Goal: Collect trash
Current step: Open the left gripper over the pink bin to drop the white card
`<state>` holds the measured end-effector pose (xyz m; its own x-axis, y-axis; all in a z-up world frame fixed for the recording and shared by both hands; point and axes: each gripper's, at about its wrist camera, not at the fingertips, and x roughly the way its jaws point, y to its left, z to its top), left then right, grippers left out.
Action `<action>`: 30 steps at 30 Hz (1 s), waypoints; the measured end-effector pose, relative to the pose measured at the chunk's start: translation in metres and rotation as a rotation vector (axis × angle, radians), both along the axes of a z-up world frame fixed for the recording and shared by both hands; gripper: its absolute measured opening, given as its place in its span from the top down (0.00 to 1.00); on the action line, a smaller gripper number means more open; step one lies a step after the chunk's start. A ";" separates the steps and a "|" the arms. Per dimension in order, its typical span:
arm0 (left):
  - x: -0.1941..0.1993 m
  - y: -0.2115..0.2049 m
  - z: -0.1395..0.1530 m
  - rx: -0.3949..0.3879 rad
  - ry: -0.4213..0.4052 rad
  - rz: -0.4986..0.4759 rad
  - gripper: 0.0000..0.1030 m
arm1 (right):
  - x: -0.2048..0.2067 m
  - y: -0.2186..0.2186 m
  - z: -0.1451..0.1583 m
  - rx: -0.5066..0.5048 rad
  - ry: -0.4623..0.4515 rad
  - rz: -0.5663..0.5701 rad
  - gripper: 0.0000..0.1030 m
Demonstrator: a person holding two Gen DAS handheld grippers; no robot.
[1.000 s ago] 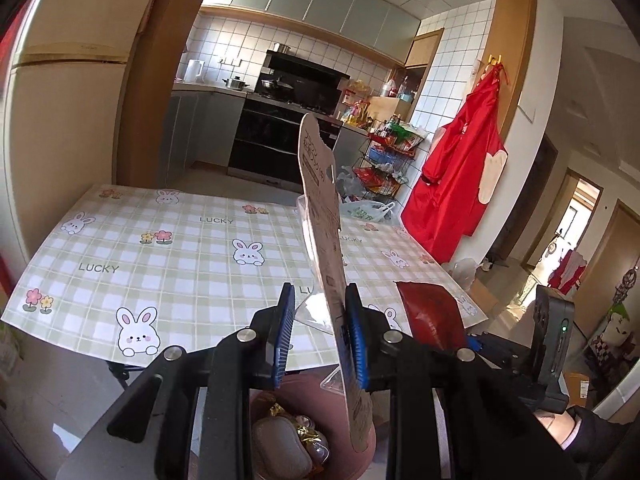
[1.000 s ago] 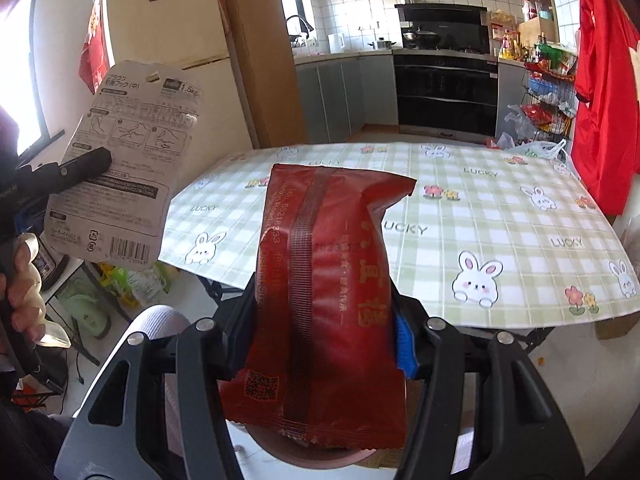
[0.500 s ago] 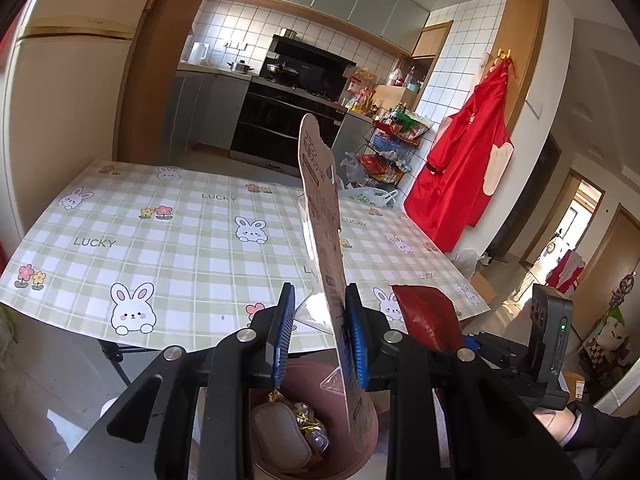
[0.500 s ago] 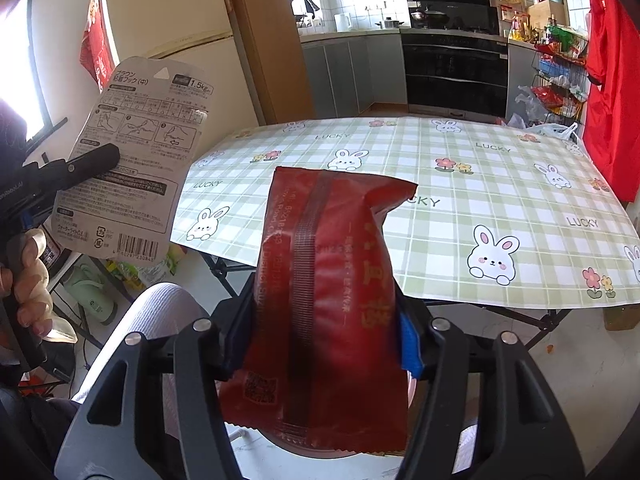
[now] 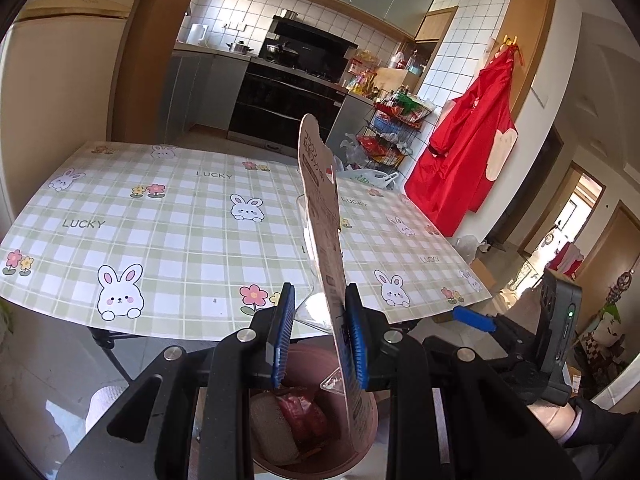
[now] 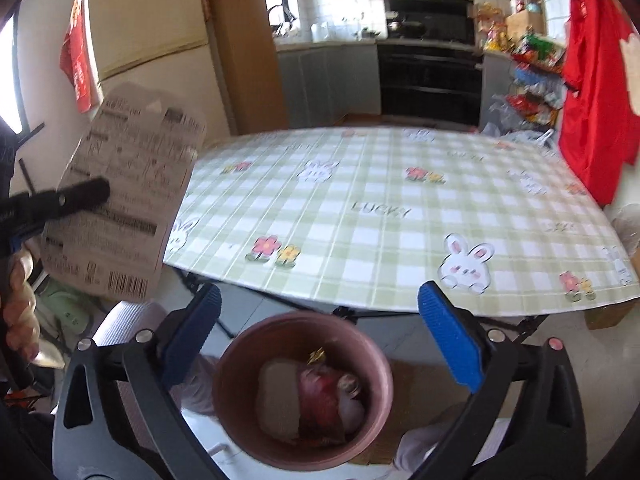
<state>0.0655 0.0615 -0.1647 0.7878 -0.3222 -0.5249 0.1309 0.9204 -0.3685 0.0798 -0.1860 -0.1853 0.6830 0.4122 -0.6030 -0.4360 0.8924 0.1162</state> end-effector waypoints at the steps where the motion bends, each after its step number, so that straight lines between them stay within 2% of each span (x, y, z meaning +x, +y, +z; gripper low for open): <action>1: 0.000 -0.001 -0.001 0.001 0.003 -0.004 0.76 | -0.001 -0.002 0.003 -0.001 -0.020 -0.015 0.06; 6: 0.002 -0.007 -0.007 0.007 0.015 -0.025 0.76 | 0.002 -0.015 0.013 -0.007 -0.077 -0.100 0.05; 11: 0.004 -0.016 -0.024 0.016 0.056 -0.063 0.75 | 0.007 -0.031 0.012 0.030 -0.071 -0.163 0.05; 17: 0.004 -0.032 -0.046 0.041 0.105 -0.120 0.75 | 0.008 -0.036 0.010 0.047 -0.076 -0.180 0.05; 30: 0.006 -0.061 -0.064 0.078 0.143 -0.222 0.75 | 0.013 -0.041 0.000 0.071 -0.035 -0.195 0.05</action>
<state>0.0718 0.0001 -0.2288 0.6184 -0.4330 -0.6558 0.2847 0.9012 -0.3267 0.0925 -0.2273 -0.1857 0.7740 0.3112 -0.5515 -0.2608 0.9503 0.1701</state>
